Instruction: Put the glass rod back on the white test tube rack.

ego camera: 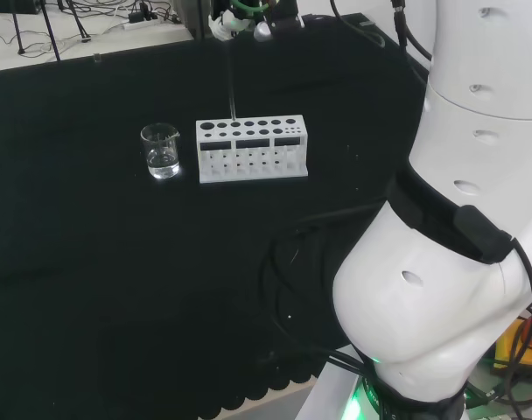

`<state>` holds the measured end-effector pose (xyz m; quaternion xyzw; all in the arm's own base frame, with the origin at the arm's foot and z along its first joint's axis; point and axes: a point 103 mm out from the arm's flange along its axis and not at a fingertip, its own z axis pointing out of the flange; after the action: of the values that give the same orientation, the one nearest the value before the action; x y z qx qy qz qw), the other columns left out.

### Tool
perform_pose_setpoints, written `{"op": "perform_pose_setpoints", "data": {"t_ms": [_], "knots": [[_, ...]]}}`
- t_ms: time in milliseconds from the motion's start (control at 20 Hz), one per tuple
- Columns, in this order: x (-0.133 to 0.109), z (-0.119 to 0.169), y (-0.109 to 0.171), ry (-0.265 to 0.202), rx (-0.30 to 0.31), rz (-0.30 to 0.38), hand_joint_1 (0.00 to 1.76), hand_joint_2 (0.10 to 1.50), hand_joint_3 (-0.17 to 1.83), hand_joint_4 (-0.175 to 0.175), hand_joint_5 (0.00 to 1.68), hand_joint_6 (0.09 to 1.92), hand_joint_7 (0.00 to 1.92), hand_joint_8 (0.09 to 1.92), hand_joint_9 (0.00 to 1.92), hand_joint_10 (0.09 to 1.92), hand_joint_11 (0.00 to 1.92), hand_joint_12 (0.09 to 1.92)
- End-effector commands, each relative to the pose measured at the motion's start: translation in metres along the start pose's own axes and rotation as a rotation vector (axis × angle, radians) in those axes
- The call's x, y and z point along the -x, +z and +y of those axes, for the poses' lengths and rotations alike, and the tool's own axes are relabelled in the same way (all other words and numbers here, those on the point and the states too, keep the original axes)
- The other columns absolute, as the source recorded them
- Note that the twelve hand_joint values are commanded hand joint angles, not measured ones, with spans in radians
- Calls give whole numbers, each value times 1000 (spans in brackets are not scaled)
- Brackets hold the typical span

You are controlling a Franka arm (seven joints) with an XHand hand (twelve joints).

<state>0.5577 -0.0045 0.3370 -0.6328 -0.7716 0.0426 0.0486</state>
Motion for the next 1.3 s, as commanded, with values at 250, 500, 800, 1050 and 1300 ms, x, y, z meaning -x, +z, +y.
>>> {"op": "perform_pose_setpoints", "data": {"t_ms": [250, 500, 800, 1050, 1300], "knots": [[-2, 1, 17, 1, -24, 19, 1307, 1109, -175, -175, 1423, 87, 1100, 1135, 1533, 958, 1661, 635], [1, 3, 37, 5, -52, 32, 1307, 1109, -175, -175, 1423, 87, 1100, 1135, 1533, 958, 1662, 636], [9, 8, 52, 16, -66, 41, 1307, 1109, -175, -175, 1424, 87, 1101, 1133, 1533, 959, 1661, 636], [10, 16, 62, 18, -77, 42, 1307, 1109, -175, -175, 1424, 87, 1101, 1133, 1533, 959, 1661, 637], [10, 22, 70, 22, -87, 42, 1307, 1108, -175, -175, 1424, 87, 1102, 1132, 1533, 959, 1661, 637]]}}
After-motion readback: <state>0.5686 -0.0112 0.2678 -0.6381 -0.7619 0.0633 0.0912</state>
